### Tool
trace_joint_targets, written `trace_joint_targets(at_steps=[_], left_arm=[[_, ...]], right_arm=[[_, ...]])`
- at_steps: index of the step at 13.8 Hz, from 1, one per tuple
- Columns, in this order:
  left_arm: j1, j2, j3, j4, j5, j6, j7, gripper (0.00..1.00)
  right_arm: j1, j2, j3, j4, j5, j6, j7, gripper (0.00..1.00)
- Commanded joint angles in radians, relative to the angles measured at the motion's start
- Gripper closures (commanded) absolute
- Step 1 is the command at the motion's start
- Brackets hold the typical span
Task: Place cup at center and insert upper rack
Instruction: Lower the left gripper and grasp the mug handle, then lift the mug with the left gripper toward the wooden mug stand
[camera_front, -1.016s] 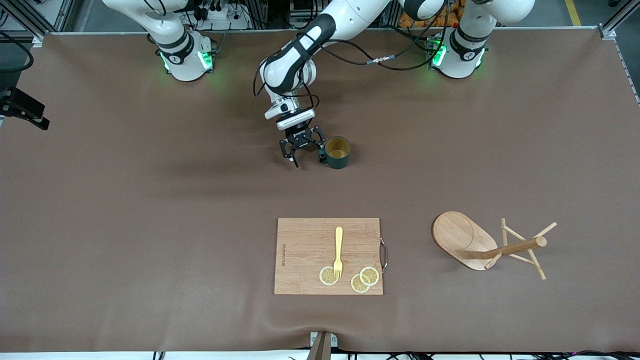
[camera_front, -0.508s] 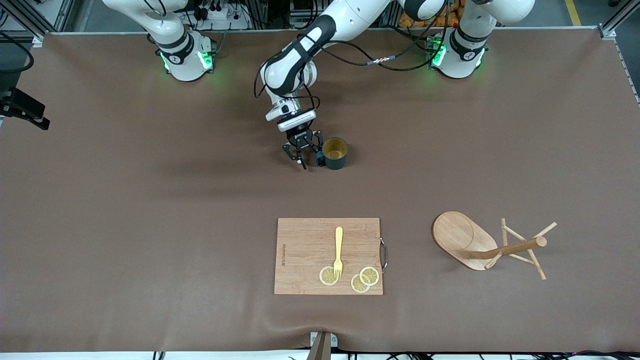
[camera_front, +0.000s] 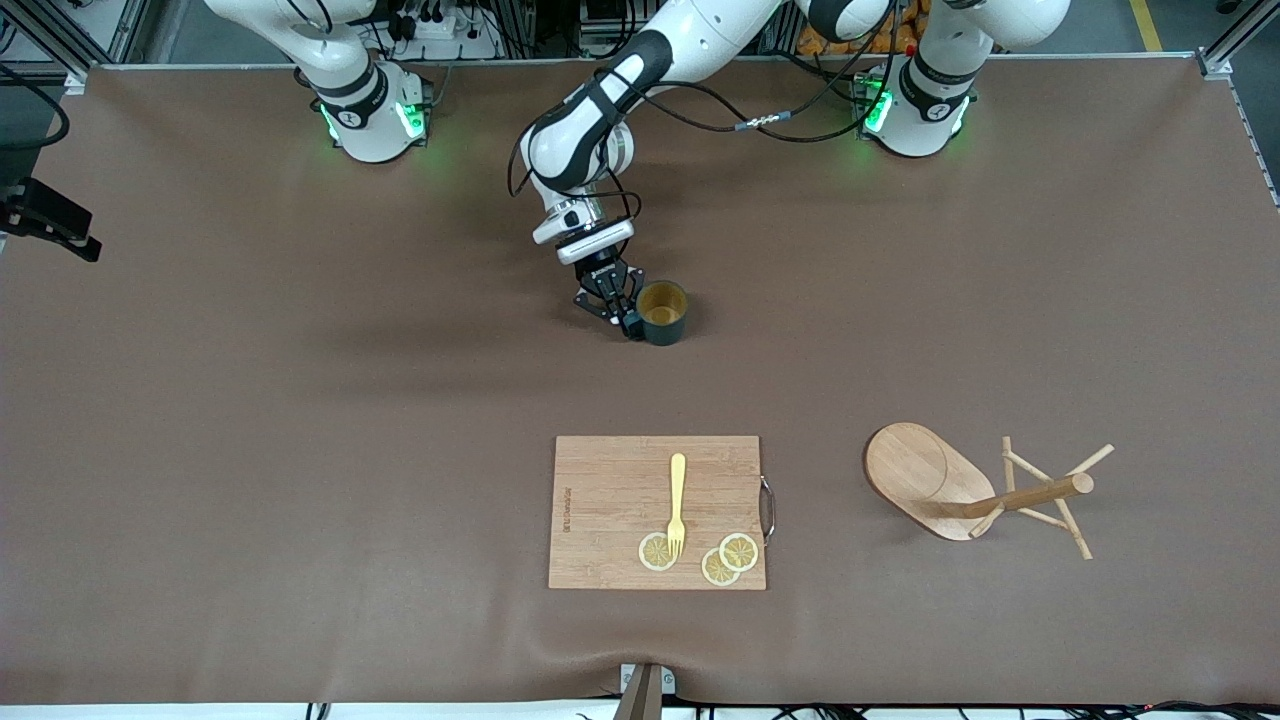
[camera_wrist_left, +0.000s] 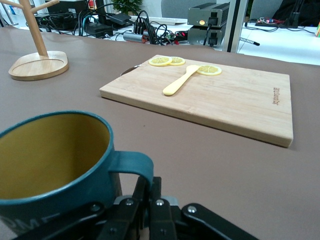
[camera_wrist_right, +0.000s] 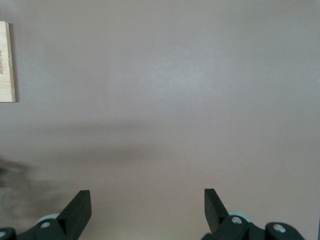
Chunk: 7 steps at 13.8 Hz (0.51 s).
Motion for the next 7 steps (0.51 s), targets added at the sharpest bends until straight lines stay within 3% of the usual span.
trace_joint_targets(at_steps=[1, 7], left_arm=[[0.028, -0.039, 0.002, 0.017, -0.017, -0.018, 0.025, 1.0], [0.201, -0.212, -0.013, 0.048, -0.223, -0.012, 0.164, 1.0]], right_arm=[[-0.016, 0.013, 0.01, 0.028, 0.004, -0.017, 0.002, 0.0], [-0.016, 0.013, 0.01, 0.028, 0.004, -0.017, 0.002, 0.0]])
